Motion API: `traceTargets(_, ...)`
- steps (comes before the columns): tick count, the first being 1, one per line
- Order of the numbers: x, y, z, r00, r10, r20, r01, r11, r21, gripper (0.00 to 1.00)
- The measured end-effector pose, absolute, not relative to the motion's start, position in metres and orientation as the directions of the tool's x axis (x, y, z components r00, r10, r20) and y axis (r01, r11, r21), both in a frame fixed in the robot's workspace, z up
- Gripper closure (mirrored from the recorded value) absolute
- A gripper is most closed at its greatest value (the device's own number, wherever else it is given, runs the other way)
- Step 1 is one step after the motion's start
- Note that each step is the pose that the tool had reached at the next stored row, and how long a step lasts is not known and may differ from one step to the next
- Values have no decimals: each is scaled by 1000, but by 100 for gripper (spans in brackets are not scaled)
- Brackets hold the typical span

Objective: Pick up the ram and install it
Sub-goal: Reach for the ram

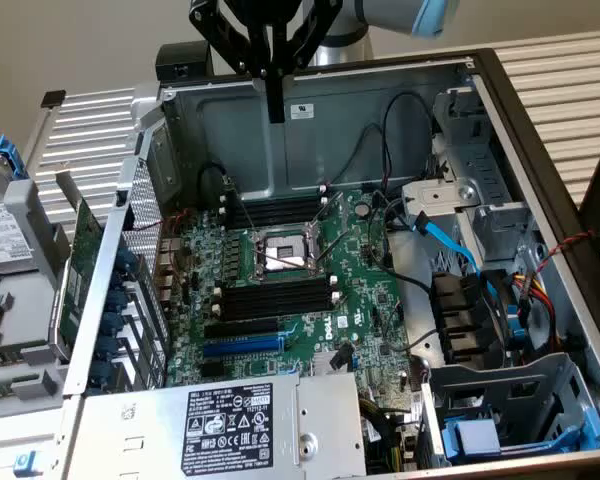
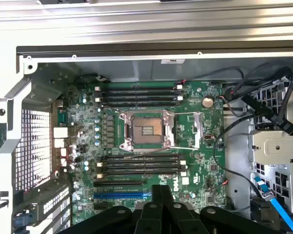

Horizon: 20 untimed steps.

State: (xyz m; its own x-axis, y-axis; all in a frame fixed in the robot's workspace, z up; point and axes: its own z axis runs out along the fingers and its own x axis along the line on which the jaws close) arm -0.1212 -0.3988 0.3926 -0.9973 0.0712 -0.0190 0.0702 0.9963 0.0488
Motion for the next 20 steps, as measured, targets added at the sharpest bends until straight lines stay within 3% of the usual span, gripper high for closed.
traceTargets(20, -147, -400, 393, -997, 71, -20, 70, 996, 50, 89)
